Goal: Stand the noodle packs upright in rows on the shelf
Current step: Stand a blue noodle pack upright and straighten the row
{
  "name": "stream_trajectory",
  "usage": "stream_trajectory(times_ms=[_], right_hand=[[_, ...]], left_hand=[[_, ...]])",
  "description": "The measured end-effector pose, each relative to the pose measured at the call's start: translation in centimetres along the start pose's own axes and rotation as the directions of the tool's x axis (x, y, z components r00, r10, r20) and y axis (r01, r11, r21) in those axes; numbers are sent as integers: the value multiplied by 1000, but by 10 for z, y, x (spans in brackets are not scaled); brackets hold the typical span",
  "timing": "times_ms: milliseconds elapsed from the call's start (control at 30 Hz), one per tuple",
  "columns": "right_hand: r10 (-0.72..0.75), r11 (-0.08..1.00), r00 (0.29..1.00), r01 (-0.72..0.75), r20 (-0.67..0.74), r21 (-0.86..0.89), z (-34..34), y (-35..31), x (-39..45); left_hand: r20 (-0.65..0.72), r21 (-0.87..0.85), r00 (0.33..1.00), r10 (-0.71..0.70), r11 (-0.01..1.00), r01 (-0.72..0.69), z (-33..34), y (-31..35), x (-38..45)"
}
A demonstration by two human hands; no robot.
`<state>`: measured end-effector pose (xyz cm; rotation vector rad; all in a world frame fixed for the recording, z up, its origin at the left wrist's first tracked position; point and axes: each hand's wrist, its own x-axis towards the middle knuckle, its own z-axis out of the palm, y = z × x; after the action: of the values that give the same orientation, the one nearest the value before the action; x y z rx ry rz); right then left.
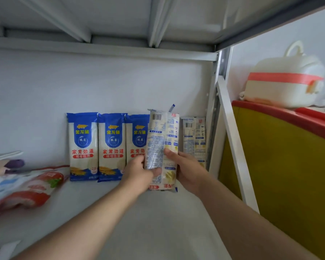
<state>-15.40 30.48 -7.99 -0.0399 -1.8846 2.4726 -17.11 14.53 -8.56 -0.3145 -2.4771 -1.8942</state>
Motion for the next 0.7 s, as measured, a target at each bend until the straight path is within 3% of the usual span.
stream_trajectory(times_ms=[67,300,700], right_hand=[[-28,999,999,27,38,20,9,-6,-11],[-100,991,992,92,-78,-97,46,-10,-41],[-115,988,991,107,-74,-109,68,-10,-57]], left_hand=[[22,14,1000,17,1000,-17,-12,5,-11],[53,-52,998,-20,998,23,-40,8,-45],[46,-37,999,-1,999,3,-58,13,-59]])
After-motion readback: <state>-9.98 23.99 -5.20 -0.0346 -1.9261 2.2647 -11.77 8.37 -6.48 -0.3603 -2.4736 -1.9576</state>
